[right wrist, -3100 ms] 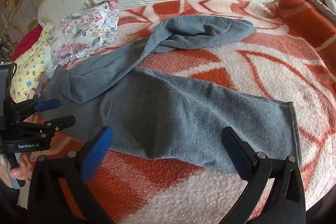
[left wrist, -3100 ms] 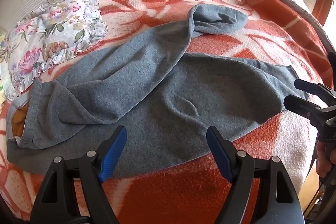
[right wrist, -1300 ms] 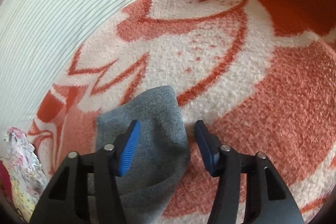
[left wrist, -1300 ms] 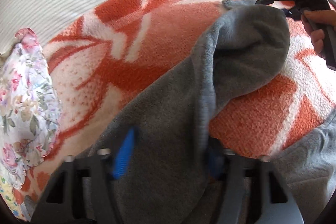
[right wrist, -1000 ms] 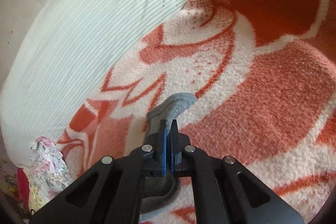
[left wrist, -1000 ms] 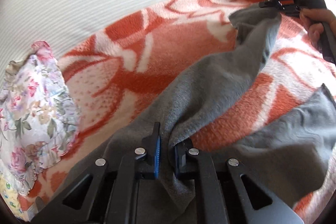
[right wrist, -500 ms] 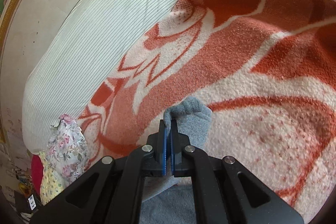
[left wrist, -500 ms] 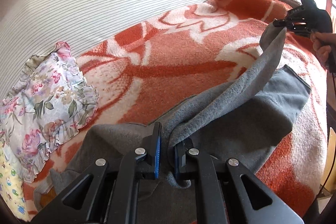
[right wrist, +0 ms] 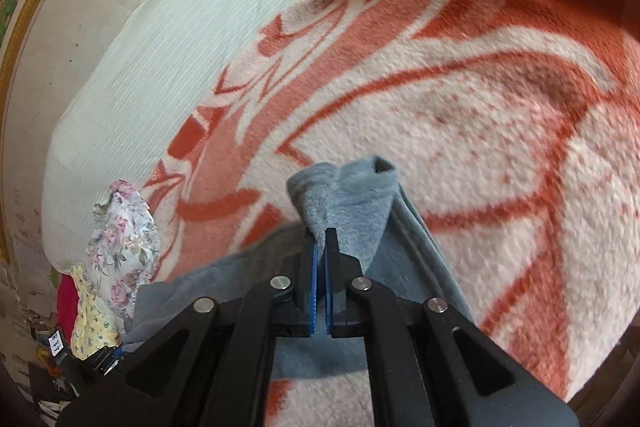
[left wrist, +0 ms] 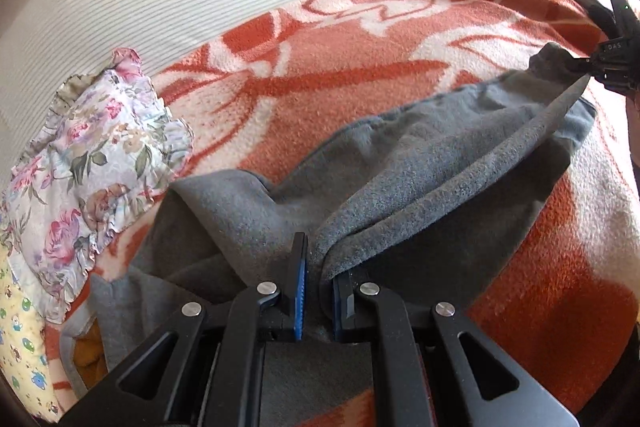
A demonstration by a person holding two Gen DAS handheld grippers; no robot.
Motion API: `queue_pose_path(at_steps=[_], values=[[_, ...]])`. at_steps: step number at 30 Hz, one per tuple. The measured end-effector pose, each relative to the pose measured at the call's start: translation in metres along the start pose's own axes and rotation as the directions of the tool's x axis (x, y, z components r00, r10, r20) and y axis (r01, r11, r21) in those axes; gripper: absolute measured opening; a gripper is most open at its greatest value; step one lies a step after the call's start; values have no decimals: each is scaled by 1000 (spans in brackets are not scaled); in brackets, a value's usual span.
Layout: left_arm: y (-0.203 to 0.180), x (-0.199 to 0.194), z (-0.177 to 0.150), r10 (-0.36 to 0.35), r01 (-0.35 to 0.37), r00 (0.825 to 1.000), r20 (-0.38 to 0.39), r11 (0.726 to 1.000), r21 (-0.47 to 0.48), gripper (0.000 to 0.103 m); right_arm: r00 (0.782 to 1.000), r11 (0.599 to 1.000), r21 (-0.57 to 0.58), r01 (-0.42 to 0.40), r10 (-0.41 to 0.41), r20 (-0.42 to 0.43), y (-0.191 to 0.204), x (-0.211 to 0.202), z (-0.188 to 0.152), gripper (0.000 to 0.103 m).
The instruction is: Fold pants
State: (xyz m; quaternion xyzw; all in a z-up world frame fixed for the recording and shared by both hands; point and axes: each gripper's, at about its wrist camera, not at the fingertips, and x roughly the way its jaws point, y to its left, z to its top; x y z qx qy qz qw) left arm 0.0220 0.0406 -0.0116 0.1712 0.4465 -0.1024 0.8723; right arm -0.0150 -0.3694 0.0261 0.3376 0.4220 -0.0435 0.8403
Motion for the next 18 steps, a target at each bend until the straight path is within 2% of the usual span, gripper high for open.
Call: queue_pose_path(at_steps=[4, 7, 8, 10, 13, 14, 15, 16, 18], values=[[-11, 11, -14, -20, 20, 999, -31, 1000, 4, 9, 996, 998, 19, 67, -68, 65, -15, -11, -20, 3], [-15, 27, -23, -24, 24, 997, -69, 1000, 1, 10, 994, 994, 1, 111, -111, 13, -18, 1, -27, 3], [-14, 31, -25, -28, 28, 996, -84, 1000, -5, 14, 992, 992, -14, 125, -125, -4, -16, 6, -30, 5], [-11, 31, -29, -46, 44, 995, -92, 999, -25, 16, 983, 983, -44, 181, -182, -14, -12, 8, -33, 7], [-3, 15, -33, -73, 68, 995, -71, 995, -66, 29, 981, 980, -52, 194, -195, -8, -6, -3, -36, 27], [1, 7, -36, -72, 67, 996, -58, 994, -84, 39, 984, 983, -51, 179, -179, 7, -4, -10, -37, 42], [6, -1, -39, -71, 66, 997, -44, 992, -105, 44, 985, 984, -52, 171, -170, 30, 0, -17, -40, 55], [9, -7, -42, -72, 68, 997, -31, 990, -123, 48, 985, 984, -59, 169, -166, 56, 4, -25, -42, 59], [20, -20, -50, -71, 67, 997, -14, 984, -167, 48, 986, 986, -84, 147, -138, 98, 18, -36, -47, 61]])
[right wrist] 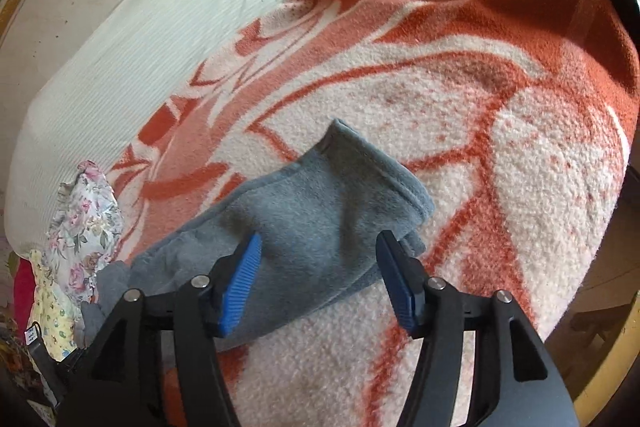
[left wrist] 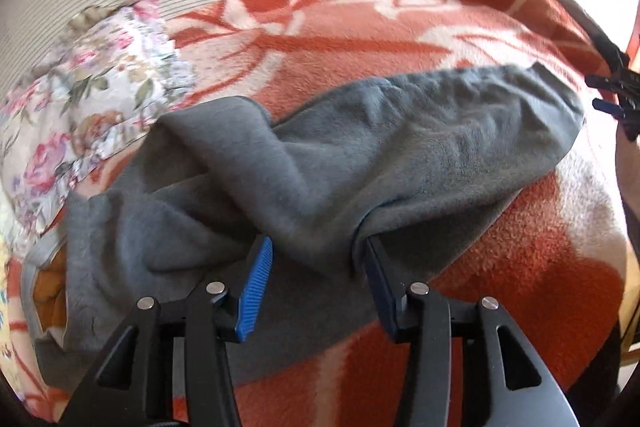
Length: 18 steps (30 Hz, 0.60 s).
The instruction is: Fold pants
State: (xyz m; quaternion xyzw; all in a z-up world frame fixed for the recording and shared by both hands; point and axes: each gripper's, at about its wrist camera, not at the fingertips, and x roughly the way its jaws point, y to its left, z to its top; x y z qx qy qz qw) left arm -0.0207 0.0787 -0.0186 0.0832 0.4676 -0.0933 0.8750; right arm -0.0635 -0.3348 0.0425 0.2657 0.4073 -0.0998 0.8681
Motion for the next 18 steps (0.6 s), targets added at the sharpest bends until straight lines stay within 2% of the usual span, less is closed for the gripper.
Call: queue_pose_path(at_steps=[3, 8, 12, 18], values=[[20, -18, -11, 29, -28, 999, 20, 997, -71, 48, 998, 998, -38, -59, 59, -5, 27, -6, -6, 61], [71, -41, -28, 93, -85, 995, 30, 978, -192, 49, 984, 977, -135, -168, 157, -84, 89, 8, -24, 61], [120, -46, -30, 152, -142, 988, 10, 946, -291, 52, 958, 945, -199, -260, 227, -176, 142, 26, -49, 61], [172, -45, -28, 178, -166, 984, -3, 909, -383, 68, 913, 885, -295, -360, 268, -308, 218, 54, -89, 61]])
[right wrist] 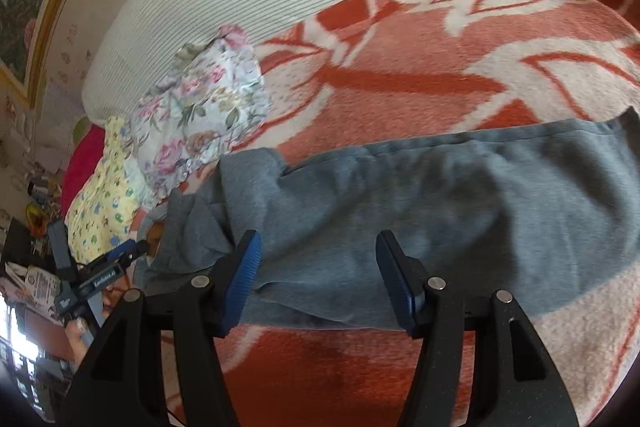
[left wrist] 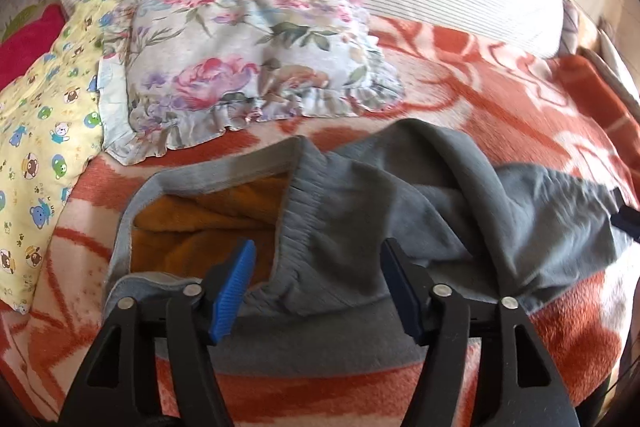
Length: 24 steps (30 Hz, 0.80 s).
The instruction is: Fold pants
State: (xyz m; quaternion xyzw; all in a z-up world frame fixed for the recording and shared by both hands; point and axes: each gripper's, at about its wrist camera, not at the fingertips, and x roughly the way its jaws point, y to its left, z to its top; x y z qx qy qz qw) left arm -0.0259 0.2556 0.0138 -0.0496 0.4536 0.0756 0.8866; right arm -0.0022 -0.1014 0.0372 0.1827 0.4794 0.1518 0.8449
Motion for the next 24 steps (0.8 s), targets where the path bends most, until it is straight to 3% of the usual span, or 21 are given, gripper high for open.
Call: queue_pose_path(at_steps=[5, 10, 16, 17, 18, 19, 20, 21, 22, 24], values=[[7, 16, 19, 4, -4, 1000, -10, 1000, -15, 71, 996, 995, -101, -21, 13, -85, 47, 48, -1, 61], [5, 48, 37, 36, -37, 998, -60, 999, -14, 72, 988, 977, -212, 14, -45, -145, 78, 95, -2, 61], [4, 92, 49, 64, -66, 988, -138, 998, -9, 71, 963, 920, -365, 141, -212, -164, 102, 145, -9, 61], [5, 97, 49, 73, -75, 987, -141, 997, -8, 69, 959, 913, -379, 153, -229, -165, 102, 151, -11, 59], [6, 100, 48, 64, -66, 989, -132, 998, -10, 61, 958, 912, -379, 154, -232, -167, 99, 154, -11, 43], [6, 102, 48, 35, -37, 991, -132, 999, -12, 30, 959, 916, -373, 149, -225, -171, 97, 156, -10, 34], [7, 103, 46, -3, 1, 990, -138, 1000, -17, 17, 961, 921, -362, 141, -215, -174, 95, 156, -9, 24], [7, 99, 45, -4, 3, 993, -117, 1000, -13, 16, 965, 930, -346, 127, -196, -173, 92, 154, -7, 18], [7, 94, 45, -3, 3, 996, -94, 1000, -2, 7, 970, 938, -330, 111, -174, -169, 90, 151, -5, 14], [7, 74, 45, -19, 19, 999, -35, 1000, 10, 6, 978, 951, -298, 88, -139, -155, 85, 142, 0, 10]])
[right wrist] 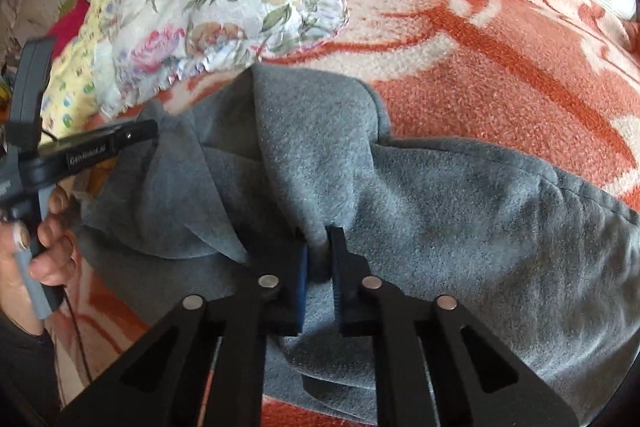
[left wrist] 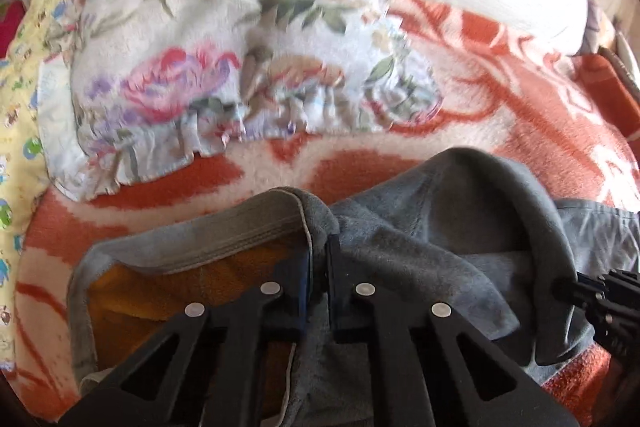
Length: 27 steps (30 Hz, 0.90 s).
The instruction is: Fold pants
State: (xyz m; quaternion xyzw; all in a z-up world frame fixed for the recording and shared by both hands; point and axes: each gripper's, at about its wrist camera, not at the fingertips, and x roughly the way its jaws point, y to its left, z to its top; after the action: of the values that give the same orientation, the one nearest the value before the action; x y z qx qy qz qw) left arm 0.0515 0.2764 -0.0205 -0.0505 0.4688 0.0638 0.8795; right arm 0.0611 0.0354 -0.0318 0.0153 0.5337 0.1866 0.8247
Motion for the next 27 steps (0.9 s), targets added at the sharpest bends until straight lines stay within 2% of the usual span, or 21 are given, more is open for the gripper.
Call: queue_pose_path(at_steps=[3, 6, 8, 11, 13, 15, 16, 20, 23, 25, 27], values=[[8, -41, 4, -11, 10, 993, 114, 1000, 12, 6, 998, 997, 59, -58, 55, 41, -8, -14, 2, 9], [26, -93, 12, 6, -11, 968, 251, 1000, 19, 5, 993, 990, 110, -93, 84, 80, -17, -29, 8, 8], [42, -127, 22, 24, -31, 938, 347, 999, 16, 5, 990, 984, 138, -115, 103, 91, -23, -35, 12, 8], [75, -176, 21, 31, -41, 879, 477, 999, 11, 6, 988, 977, 160, -143, 131, 82, -28, -37, 14, 8], [100, -194, 10, 28, -37, 853, 522, 999, 7, 6, 986, 974, 160, -158, 148, 72, -29, -36, 11, 8], [116, -194, -5, 12, -21, 858, 513, 1000, 11, 6, 982, 970, 152, -190, 183, 55, -25, -33, 7, 8], [121, -188, -14, 24, -31, 866, 499, 1000, 6, 6, 980, 969, 146, -198, 194, 43, -24, -31, 4, 8], [140, -148, -66, 91, -98, 914, 395, 995, -3, 7, 989, 986, 93, -142, 144, -15, -7, -14, -4, 8], [151, -124, -99, 107, -103, 939, 326, 994, -30, 8, 991, 989, 81, -122, 126, -53, -3, -3, -9, 8], [153, -115, -119, 100, -90, 949, 299, 995, -47, 8, 990, 990, 81, -113, 119, -72, -3, 1, -14, 8], [152, -116, -134, 104, -94, 952, 289, 994, -50, 8, 991, 993, 63, -104, 109, -80, -2, -2, -17, 8]])
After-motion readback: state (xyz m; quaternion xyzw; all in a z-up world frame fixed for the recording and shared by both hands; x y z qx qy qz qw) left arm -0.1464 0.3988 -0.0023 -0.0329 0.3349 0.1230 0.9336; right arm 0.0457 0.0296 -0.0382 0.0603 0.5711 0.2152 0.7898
